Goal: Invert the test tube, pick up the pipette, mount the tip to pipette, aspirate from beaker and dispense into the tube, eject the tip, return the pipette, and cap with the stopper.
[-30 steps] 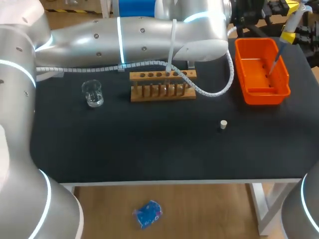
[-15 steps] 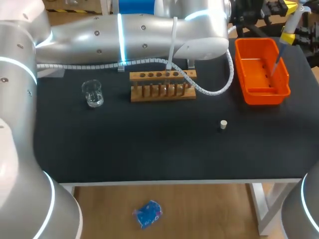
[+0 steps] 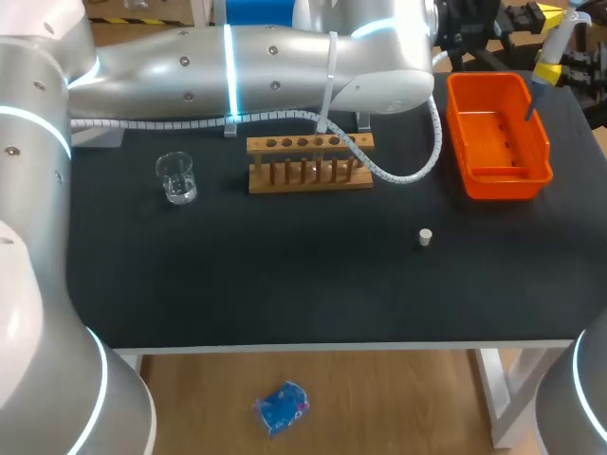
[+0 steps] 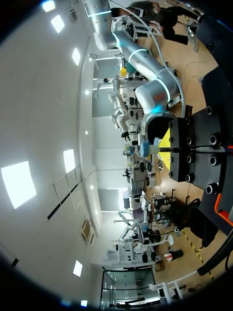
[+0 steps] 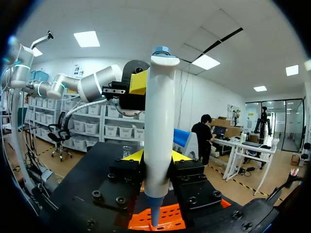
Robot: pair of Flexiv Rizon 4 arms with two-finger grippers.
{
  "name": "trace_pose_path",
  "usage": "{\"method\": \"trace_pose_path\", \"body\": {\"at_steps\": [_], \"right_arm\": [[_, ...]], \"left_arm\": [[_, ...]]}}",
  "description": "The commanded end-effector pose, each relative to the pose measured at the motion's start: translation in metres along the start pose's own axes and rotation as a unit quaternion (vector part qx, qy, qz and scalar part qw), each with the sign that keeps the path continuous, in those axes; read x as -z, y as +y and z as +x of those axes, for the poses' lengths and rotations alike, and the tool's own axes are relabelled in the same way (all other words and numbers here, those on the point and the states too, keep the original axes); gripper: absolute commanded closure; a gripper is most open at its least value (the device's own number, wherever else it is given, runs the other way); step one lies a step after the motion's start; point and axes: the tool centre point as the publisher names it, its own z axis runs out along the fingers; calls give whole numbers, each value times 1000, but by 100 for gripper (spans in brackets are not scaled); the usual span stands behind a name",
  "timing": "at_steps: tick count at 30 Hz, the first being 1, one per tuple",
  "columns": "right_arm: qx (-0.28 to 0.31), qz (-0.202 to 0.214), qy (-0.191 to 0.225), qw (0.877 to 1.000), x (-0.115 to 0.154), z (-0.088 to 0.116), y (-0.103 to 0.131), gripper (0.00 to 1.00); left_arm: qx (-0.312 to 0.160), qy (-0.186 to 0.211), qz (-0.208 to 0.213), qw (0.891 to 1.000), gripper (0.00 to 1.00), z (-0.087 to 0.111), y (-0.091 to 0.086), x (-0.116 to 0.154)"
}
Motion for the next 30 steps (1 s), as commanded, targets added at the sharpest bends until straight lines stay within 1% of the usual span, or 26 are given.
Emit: {"method": "trace_pose_path", "body": {"at_steps": [1, 4, 8, 14, 15, 16, 19, 21, 22, 26, 27, 30], "right_arm": [[0, 1, 2, 1000, -1, -1, 6, 100], [0, 1, 2, 1000, -1, -1, 6, 100], [0, 1, 2, 1000, -1, -1, 6, 100], [0, 1, 2, 1000, -1, -1, 6, 100], [0, 1, 2, 1000, -1, -1, 6, 100], [0, 1, 2, 1000, -1, -1, 6, 100], [0, 1, 2, 1000, -1, -1, 6, 100], [0, 1, 2, 1000, -1, -1, 6, 100], [0, 1, 2, 1000, -1, -1, 6, 100], [0, 1, 2, 1000, -1, -1, 6, 100], [0, 1, 2, 1000, -1, -1, 6, 100], [0, 1, 2, 1000, -1, -1, 6, 100]], "left_arm": [[-9, -3, 13, 1000, 100, -1, -5, 2], [-19, -1, 21, 1000, 100, -4, -21, 5], [-38, 0, 17, 999, 100, -8, -41, 13], [-46, -2, 8, 999, 100, -11, -56, 29], [-46, -5, 10, 999, 82, -11, -57, 32], [-49, -12, 8, 999, 0, -10, -60, 38], [-51, -25, 2, 998, 0, -7, -66, 56], [-49, -31, 7, 998, 0, -2, -68, 70], [-48, -35, -1, 998, 0, 1, -69, 77], [-32, -46, -15, 998, 0, 14, -67, 101], [-24, -44, -24, 998, 0, 19, -65, 106], [-4, -48, -34, 998, 0, 33, -60, 119]]}}
